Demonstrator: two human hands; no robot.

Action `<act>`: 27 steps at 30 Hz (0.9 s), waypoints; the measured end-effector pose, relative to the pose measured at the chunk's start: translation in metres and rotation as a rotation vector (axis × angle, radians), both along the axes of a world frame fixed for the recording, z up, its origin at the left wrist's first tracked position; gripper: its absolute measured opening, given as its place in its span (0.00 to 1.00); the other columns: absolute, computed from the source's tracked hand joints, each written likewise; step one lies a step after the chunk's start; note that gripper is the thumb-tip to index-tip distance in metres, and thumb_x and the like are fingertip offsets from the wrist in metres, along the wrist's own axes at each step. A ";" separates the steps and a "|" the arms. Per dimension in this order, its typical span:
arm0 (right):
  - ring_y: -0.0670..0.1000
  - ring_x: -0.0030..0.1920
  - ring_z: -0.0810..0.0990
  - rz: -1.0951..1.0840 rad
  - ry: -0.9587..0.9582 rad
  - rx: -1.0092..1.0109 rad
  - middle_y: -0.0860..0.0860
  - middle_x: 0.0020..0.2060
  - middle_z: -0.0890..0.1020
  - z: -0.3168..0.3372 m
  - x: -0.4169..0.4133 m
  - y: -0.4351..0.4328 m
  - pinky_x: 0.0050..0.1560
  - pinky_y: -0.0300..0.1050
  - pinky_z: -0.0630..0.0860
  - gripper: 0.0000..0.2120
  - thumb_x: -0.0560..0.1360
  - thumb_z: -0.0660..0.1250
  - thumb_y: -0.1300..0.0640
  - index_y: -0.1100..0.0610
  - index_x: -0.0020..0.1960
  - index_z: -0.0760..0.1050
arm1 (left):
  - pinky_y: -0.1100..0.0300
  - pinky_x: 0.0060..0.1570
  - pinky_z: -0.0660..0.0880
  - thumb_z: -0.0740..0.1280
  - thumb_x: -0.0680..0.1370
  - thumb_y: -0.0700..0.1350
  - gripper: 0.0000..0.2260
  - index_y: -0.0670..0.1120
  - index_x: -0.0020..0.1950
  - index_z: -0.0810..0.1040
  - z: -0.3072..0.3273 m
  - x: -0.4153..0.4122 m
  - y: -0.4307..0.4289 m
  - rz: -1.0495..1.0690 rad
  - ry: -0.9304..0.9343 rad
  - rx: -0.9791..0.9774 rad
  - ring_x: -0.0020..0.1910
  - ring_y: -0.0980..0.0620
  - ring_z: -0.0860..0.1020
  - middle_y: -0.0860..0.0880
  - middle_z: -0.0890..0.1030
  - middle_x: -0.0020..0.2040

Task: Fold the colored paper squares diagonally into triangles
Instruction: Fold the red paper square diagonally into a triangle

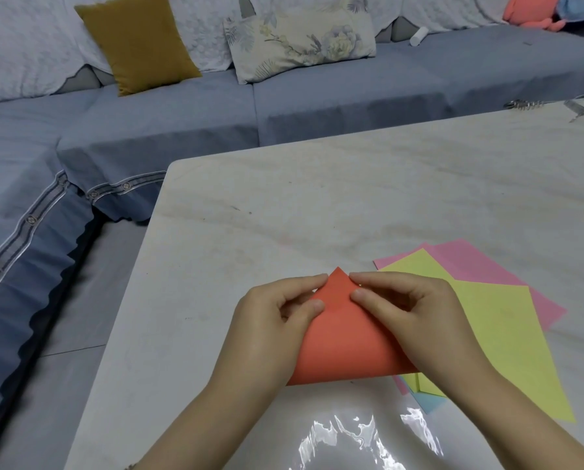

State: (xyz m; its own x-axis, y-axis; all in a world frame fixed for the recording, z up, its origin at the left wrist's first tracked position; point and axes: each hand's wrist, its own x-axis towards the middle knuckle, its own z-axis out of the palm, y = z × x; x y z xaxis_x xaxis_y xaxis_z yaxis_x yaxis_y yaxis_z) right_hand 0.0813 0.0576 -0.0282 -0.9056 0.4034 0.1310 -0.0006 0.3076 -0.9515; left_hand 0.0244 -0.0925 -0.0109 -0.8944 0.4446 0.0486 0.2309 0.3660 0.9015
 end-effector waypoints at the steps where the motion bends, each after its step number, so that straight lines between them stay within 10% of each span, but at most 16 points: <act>1: 0.34 0.42 0.80 0.008 -0.001 -0.002 0.28 0.35 0.80 -0.001 0.000 0.000 0.43 0.23 0.70 0.15 0.68 0.72 0.60 0.39 0.38 0.79 | 0.79 0.42 0.69 0.69 0.73 0.38 0.17 0.64 0.44 0.78 -0.001 0.000 0.000 -0.004 0.002 0.001 0.42 0.71 0.77 0.70 0.79 0.37; 15: 0.37 0.38 0.80 0.057 -0.014 -0.053 0.36 0.37 0.83 -0.003 -0.009 0.001 0.40 0.25 0.72 0.13 0.68 0.72 0.62 0.43 0.38 0.81 | 0.80 0.42 0.69 0.70 0.72 0.38 0.16 0.63 0.40 0.79 -0.011 -0.005 -0.001 0.051 -0.010 0.070 0.43 0.73 0.77 0.70 0.78 0.37; 27: 0.37 0.28 0.77 0.502 -0.419 0.303 0.44 0.29 0.79 -0.049 -0.118 0.001 0.30 0.26 0.70 0.03 0.71 0.69 0.63 0.60 0.42 0.82 | 0.81 0.43 0.68 0.68 0.74 0.37 0.10 0.46 0.54 0.82 -0.082 -0.058 -0.014 0.093 -0.101 -0.135 0.43 0.65 0.76 0.54 0.81 0.47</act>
